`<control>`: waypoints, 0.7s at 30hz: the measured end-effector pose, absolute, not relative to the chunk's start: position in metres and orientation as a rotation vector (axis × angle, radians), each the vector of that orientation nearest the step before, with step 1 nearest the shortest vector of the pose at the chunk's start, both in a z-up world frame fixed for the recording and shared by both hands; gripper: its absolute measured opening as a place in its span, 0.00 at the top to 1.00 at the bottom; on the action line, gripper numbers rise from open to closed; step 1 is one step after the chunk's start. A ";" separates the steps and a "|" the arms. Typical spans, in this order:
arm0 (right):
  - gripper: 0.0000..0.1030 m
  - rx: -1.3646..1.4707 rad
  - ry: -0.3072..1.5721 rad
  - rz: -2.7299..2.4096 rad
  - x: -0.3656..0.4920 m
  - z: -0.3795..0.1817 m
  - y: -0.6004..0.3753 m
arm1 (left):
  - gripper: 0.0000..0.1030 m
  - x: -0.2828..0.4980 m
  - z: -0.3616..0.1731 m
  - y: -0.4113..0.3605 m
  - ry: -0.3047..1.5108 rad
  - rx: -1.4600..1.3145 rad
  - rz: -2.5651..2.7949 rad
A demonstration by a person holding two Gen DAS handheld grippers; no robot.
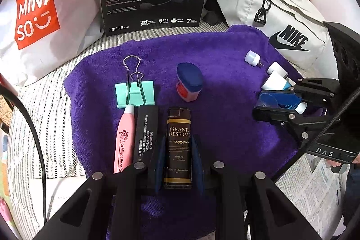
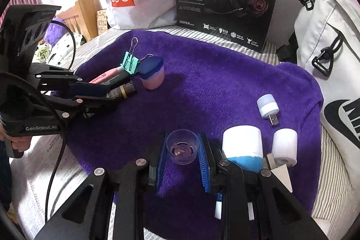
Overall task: Organize rigid objects
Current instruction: 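Carry the cup and the Grand Reserve bottle onto the purple towel with both tools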
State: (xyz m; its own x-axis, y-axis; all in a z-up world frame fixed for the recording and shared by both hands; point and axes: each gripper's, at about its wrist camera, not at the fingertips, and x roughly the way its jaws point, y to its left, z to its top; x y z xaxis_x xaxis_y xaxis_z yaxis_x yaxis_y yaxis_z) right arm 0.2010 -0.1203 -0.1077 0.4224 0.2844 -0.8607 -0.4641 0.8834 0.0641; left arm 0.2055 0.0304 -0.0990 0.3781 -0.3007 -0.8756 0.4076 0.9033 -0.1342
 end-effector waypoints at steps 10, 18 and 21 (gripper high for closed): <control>0.74 -0.226 1.027 0.465 0.207 -0.111 -0.117 | 0.77 0.204 -0.099 0.028 1.078 0.129 -0.448; 0.74 -0.258 1.026 0.466 0.206 -0.112 -0.115 | 0.78 0.201 -0.100 0.027 1.058 0.149 -0.443; 0.74 -0.266 1.031 0.465 0.203 -0.112 -0.115 | 0.78 0.199 -0.101 0.026 1.048 0.153 -0.441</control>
